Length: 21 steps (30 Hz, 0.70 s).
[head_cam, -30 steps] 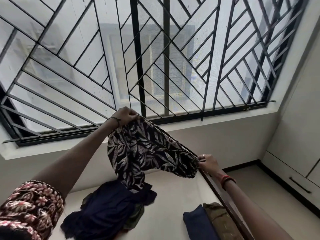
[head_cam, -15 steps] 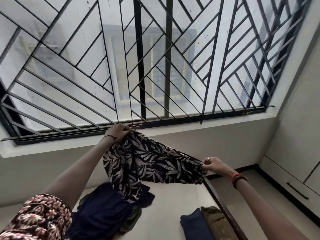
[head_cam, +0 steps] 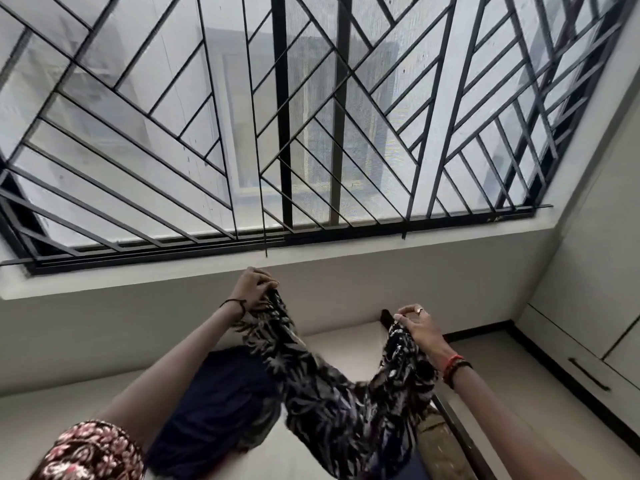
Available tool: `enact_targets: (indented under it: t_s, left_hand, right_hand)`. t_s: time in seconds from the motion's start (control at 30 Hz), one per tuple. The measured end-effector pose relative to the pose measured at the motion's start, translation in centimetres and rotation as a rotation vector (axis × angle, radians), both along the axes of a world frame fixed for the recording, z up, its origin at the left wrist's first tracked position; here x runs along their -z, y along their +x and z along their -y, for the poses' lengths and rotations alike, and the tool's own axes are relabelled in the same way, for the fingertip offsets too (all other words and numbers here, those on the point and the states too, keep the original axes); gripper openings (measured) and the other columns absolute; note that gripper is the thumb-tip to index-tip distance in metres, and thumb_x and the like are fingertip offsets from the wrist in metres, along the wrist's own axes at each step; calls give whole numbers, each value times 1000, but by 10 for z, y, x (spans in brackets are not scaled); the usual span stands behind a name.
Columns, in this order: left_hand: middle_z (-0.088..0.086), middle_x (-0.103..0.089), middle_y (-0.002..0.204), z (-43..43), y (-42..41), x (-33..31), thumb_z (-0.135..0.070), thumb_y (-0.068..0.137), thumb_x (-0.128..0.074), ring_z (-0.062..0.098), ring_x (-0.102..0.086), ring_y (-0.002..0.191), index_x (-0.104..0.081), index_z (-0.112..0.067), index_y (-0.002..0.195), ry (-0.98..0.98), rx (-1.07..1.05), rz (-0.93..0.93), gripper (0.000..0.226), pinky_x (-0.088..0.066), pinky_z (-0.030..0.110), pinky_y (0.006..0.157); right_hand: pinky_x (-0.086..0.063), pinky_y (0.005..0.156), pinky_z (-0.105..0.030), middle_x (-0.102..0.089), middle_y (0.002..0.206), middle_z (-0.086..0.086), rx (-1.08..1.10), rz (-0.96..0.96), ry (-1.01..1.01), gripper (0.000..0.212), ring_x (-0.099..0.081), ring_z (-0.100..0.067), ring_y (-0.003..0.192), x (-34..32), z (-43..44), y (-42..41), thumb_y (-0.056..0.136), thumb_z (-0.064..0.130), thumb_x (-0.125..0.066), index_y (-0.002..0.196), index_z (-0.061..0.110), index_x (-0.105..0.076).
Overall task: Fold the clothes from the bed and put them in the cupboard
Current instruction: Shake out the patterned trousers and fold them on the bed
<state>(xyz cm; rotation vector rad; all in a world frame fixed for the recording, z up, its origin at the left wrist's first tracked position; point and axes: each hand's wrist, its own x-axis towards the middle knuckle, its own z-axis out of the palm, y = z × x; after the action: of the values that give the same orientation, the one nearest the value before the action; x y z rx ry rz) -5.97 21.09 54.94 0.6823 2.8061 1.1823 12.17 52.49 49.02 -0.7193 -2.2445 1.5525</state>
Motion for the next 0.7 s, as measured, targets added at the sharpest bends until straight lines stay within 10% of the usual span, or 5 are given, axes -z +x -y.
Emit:
enact_targets:
  t_s: [0.2,0.37,0.5,0.7]
  left_hand:
    - [7,-49,97,-39,45,1,0,86,-63,19,-50,90,-61,13,112,-2,216,135,30,-37,1,69]
    - [12,-41,136,-69,68,10,-9,83,-69,25,-45,125,-33,8,139,94,198,421,69,-37,24,100]
    - [-8,-57,56,-83,71,14,-16,83,-71,-1,-51,51,-65,-3,77,126,143,479,16,-41,20,59]
    - [14,-65,93,-81,73,14,-7,88,-63,23,-61,83,-62,-5,102,249,120,456,15,-53,35,80]
  right_hand:
    - [-45,61,-20,-59,74,-5,-18,-59,-425,11,-52,-13,67,0,21,10,82,7,-71,81,9,-60]
    - [-51,61,-22,-63,76,-5,-78,-60,-599,27,-61,-14,66,-2,36,16,73,-2,-74,96,5,-60]
    - [-53,49,-22,-68,68,-6,-60,-75,-767,29,-66,-14,54,-6,43,21,74,-11,-69,96,1,-54]
    - [-53,49,-20,-68,61,-5,-70,-97,-801,16,-66,-13,52,-16,45,24,80,-12,-63,86,2,-57]
